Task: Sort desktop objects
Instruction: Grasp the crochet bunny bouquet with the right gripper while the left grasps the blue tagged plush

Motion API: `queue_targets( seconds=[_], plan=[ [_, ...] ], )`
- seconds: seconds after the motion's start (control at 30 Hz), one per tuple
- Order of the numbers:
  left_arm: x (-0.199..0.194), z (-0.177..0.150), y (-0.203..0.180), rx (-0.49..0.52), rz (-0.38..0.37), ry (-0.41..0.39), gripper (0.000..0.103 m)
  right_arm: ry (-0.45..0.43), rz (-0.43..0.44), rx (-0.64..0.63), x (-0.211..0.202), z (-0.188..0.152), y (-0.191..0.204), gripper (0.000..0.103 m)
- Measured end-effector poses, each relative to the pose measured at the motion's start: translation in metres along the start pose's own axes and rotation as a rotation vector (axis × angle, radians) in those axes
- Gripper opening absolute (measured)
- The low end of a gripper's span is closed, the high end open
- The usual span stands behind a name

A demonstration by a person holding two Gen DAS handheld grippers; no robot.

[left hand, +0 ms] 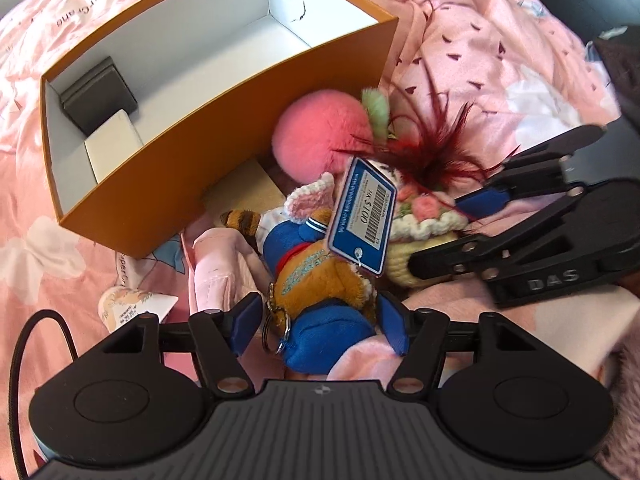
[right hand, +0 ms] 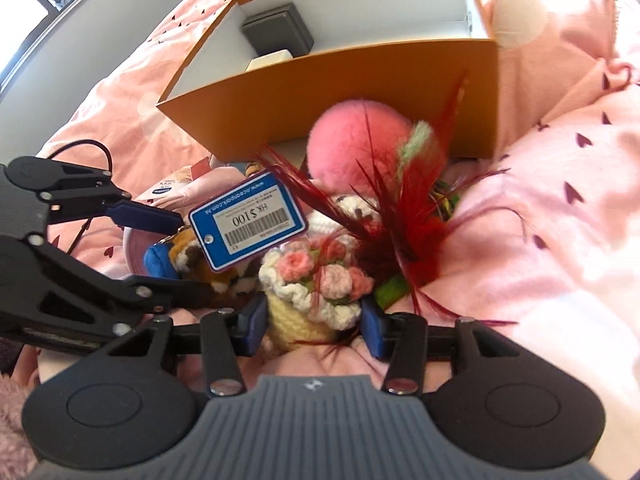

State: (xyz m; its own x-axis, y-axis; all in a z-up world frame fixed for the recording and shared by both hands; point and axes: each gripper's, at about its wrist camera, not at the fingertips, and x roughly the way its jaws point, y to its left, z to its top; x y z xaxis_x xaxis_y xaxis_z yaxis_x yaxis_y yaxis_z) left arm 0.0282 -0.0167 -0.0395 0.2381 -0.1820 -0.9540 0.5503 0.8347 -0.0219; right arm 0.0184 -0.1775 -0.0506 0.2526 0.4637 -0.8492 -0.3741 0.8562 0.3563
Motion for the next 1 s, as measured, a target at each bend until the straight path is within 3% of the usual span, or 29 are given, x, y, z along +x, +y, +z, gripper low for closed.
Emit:
queue_targets(
  seconds=[0.13,0.27,0.47,0.77,0.8,1.0],
  plan=[
    [0.006,0.002,-0.012,0.032,0.06,0.0,0.073,-0.017,0.002,-0.011,-0.006,0.0,0.001,0.048],
    [0.001,-0.001,-0.013,0.014,0.062,-0.033,0.058,-0.038,0.005,-0.013,-0.008,0.001,0.003,0.047],
    [-0.02,-0.008,0.001,-0.116,0.014,-0.099,0.051,-0.087,0.019,-0.026,-0.025,0.005,0.004,0.047],
    [-0.076,-0.009,0.02,-0.259,-0.086,-0.296,0.047,-0.202,0.069,-0.045,-0.065,0.014,0.007,0.047],
    [-0.082,-0.008,0.021,-0.266,-0.1,-0.322,0.043,-0.224,0.065,-0.054,-0.072,0.015,0.008,0.047],
    [-0.103,0.002,0.02,-0.297,-0.101,-0.471,0.043,-0.307,-0.033,-0.085,-0.093,0.022,0.005,0.047]
  ],
)
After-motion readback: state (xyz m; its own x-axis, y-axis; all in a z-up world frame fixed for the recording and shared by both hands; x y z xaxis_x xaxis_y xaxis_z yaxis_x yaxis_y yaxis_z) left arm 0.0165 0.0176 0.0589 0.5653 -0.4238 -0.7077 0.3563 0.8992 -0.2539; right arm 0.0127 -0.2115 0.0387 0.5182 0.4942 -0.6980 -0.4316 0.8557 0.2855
